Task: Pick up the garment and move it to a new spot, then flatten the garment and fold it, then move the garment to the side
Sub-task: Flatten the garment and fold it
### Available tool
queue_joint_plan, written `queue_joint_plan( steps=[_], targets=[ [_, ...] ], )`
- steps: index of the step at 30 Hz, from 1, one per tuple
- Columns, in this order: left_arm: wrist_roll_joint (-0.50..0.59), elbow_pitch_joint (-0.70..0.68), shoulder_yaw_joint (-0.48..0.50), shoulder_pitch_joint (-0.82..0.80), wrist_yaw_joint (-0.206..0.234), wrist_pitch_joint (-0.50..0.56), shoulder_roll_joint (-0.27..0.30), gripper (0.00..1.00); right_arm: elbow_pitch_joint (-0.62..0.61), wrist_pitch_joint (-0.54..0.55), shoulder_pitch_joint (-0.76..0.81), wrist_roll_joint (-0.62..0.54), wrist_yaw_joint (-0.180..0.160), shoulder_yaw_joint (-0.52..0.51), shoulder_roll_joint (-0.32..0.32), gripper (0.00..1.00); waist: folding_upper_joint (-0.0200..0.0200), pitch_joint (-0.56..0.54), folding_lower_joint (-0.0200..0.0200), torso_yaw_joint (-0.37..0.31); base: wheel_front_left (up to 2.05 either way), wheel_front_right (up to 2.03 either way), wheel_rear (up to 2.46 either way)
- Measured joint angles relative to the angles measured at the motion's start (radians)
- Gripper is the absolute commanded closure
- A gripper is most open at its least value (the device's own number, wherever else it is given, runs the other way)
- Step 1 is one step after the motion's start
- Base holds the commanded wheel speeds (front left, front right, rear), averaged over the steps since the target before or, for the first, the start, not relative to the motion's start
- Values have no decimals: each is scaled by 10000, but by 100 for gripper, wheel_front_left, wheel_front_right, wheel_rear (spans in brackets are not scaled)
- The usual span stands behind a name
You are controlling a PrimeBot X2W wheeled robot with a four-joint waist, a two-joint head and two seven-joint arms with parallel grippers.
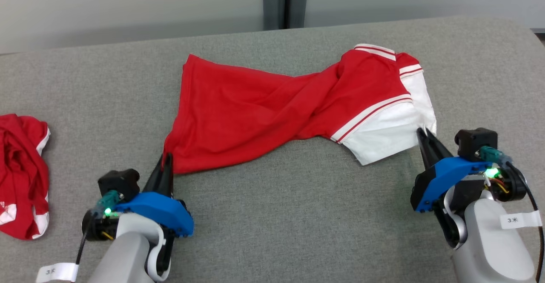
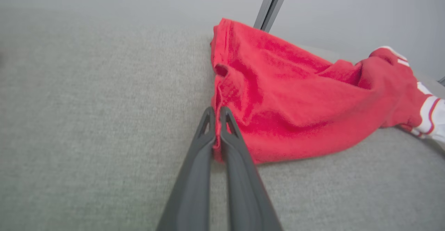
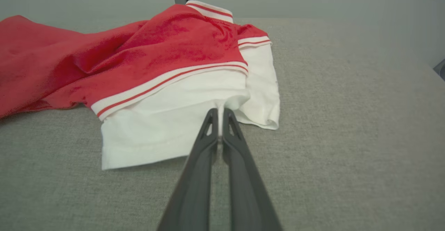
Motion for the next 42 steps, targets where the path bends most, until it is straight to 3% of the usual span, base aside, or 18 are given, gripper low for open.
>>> queue_joint_plan(
  steps=[5, 13, 21, 25, 27, 31, 37, 42],
  targets=[
    [-809, -2663, 594, 139, -205, -2, 245, 100, -2211, 257, 202, 238, 0, -121, 0, 100, 0, -587, -1, -28, 0, 0, 0],
    [-2750, -7170, 1411, 250, -399, 1705, 508, 100, -6013, 1787, 192, 426, 0, -355, -174, 100, 0, -998, -1, -29, 0, 0, 0],
    [-4261, -9735, 2115, -804, 545, 3730, 882, 100, -8055, 2986, -1476, 941, 0, -136, -1252, 100, 0, -558, -1, -230, 0, 0, 0],
    [-4368, -9850, 2176, -1328, 855, 4378, 1191, 100, -7766, 3187, -2329, 1363, 0, -81, -1482, 100, 0, -95, -1, -362, 0, 0, 0],
    [-4606, -9304, 2414, -2006, 1041, 4633, 1256, 100, -6780, 3160, -3262, 1747, 0, 96, -1595, 100, 0, 561, -1, -530, 0, 0, 0],
    [-4437, -8032, 2685, -3308, 966, 4533, 1567, 100, -4813, 2594, -4912, 2059, 4, 278, -1498, 100, 0, 1538, 2, -682, 0, 0, 0],
    [-3649, -5693, 2784, -5473, 671, 3770, 2036, 100, -1825, 489, -7937, 894, 2, 169, -970, 100, 0, 2473, 2, -582, 0, 0, 0],
    [-3156, -4518, 2932, -7809, 389, 2744, 2182, 100, -767, -1461, -10244, -77, 2, 38, -867, 100, 0, 2903, 2, -490, 0, 0, 0]
  ],
)
